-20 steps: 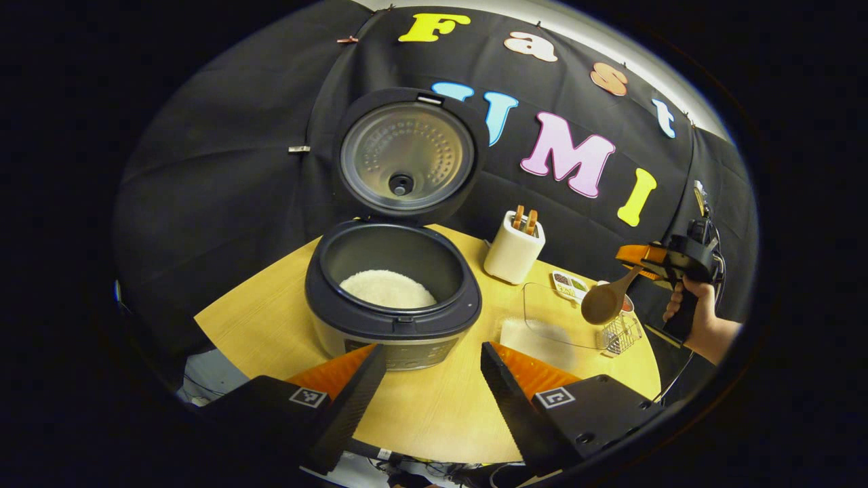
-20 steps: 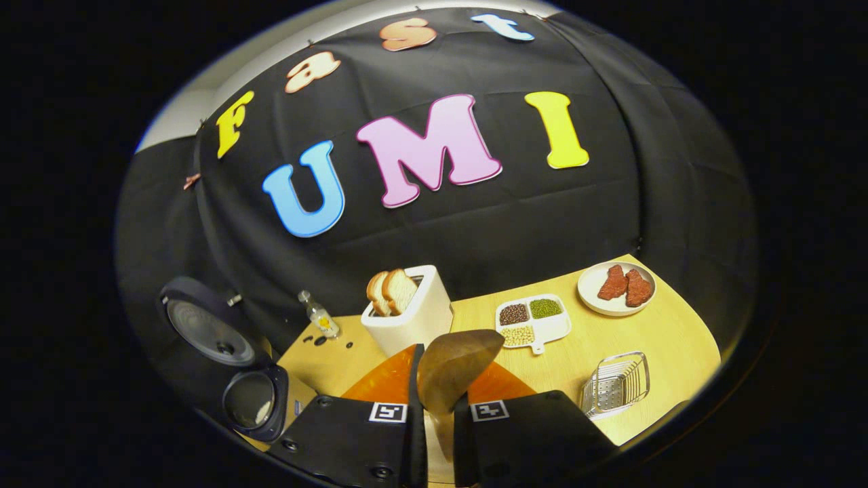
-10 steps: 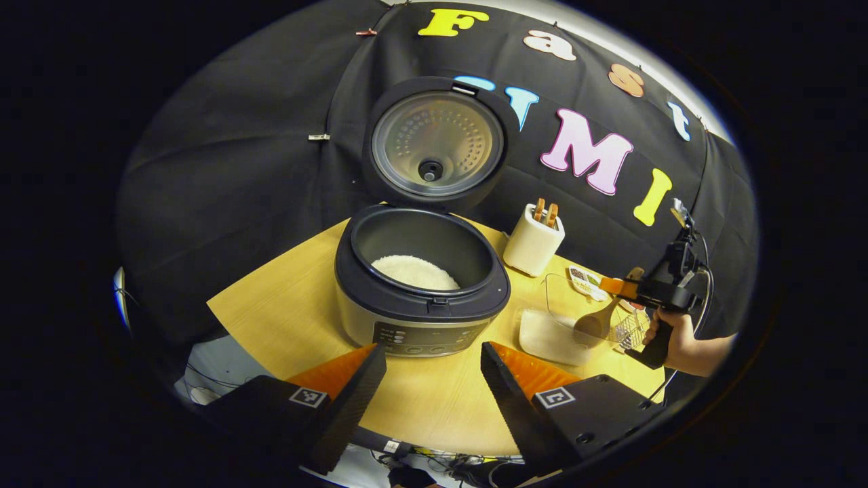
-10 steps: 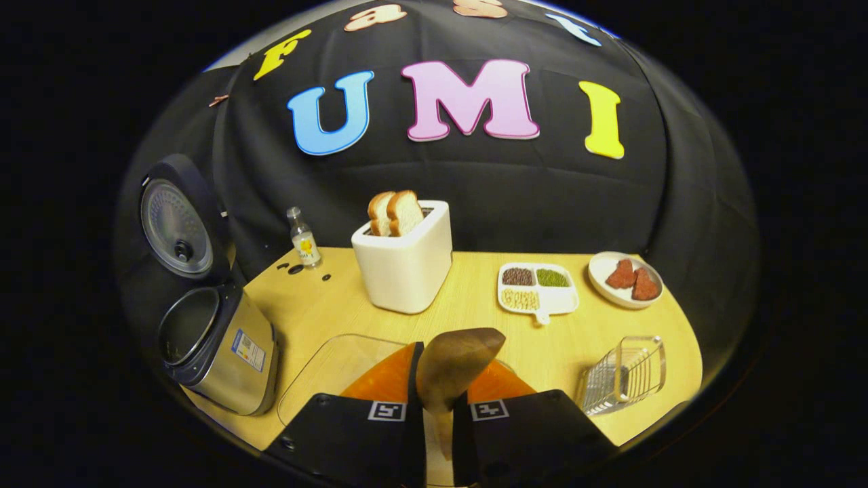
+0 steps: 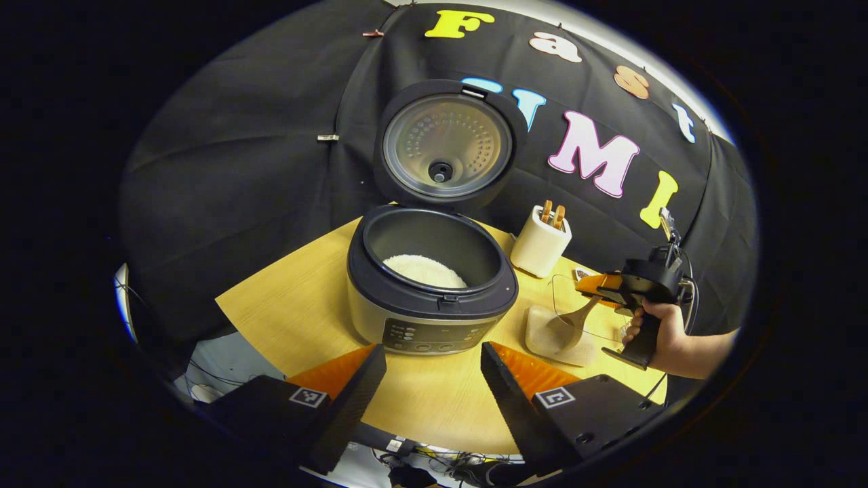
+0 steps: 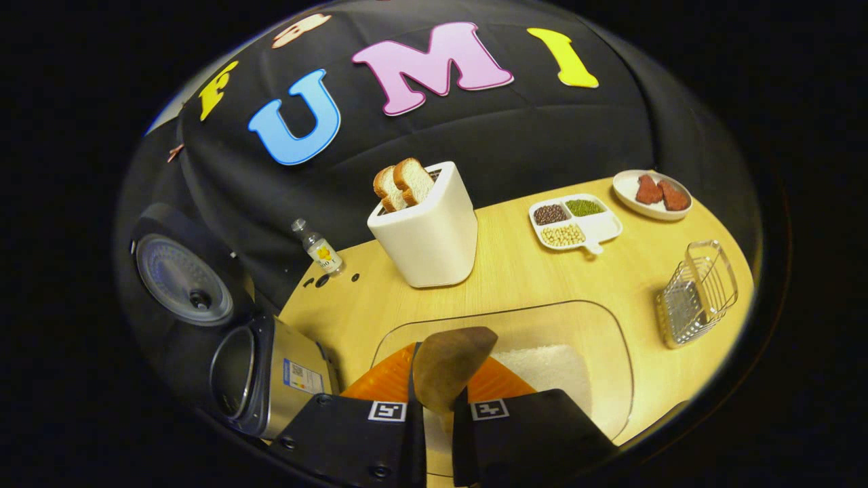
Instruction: Close the left gripper, press the button to open the rice cooker; take a wooden spoon from the chopstick holder with the right hand, scoop a spoonful of rice and pour it into the rice cooker, then put the wooden spoon back into the chopstick holder.
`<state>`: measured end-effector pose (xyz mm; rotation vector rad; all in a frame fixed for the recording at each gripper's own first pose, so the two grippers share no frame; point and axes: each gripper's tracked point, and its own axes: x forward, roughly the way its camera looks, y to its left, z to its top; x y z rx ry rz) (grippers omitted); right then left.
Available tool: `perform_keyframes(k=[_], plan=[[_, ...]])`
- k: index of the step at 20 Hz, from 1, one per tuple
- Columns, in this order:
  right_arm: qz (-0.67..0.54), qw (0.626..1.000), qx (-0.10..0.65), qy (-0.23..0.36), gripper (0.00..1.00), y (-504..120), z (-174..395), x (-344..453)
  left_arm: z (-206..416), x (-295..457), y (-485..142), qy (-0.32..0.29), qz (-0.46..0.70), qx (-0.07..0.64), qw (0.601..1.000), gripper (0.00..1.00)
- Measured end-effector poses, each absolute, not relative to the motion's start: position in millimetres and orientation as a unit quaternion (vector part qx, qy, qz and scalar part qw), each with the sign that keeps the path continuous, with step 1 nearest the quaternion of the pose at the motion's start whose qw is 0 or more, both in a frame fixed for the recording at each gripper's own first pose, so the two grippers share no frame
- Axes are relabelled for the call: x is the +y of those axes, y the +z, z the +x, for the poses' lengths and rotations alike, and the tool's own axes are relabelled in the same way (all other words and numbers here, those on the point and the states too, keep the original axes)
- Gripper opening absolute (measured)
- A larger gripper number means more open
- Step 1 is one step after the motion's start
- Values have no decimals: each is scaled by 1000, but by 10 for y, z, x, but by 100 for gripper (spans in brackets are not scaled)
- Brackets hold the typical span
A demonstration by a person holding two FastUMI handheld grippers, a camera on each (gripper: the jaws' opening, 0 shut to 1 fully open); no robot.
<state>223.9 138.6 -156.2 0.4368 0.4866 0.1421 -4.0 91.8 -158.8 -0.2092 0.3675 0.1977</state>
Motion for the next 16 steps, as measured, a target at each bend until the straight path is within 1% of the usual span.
perform_keyframes(k=[1, 2, 4, 8, 16], plan=[[231, 939, 245, 69, 20, -1564, 2268, 1421, -42, 928, -1576, 101, -106, 182, 972, 92], [248, 933, 253, 69, 20, -1567, 2304, 1446, -50, 928, -1581, 103, -109, 181, 972, 95], [284, 918, 266, 72, 20, -1556, 2328, 1472, -60, 940, -1580, 108, -114, 179, 971, 95], [325, 904, 269, 71, 20, -1512, 2309, 1312, -24, 932, -1556, 112, -116, 175, 971, 95], [440, 860, 259, 16, 20, -1453, 2189, 676, 32, 881, -1430, 107, -101, 166, 975, 95]])
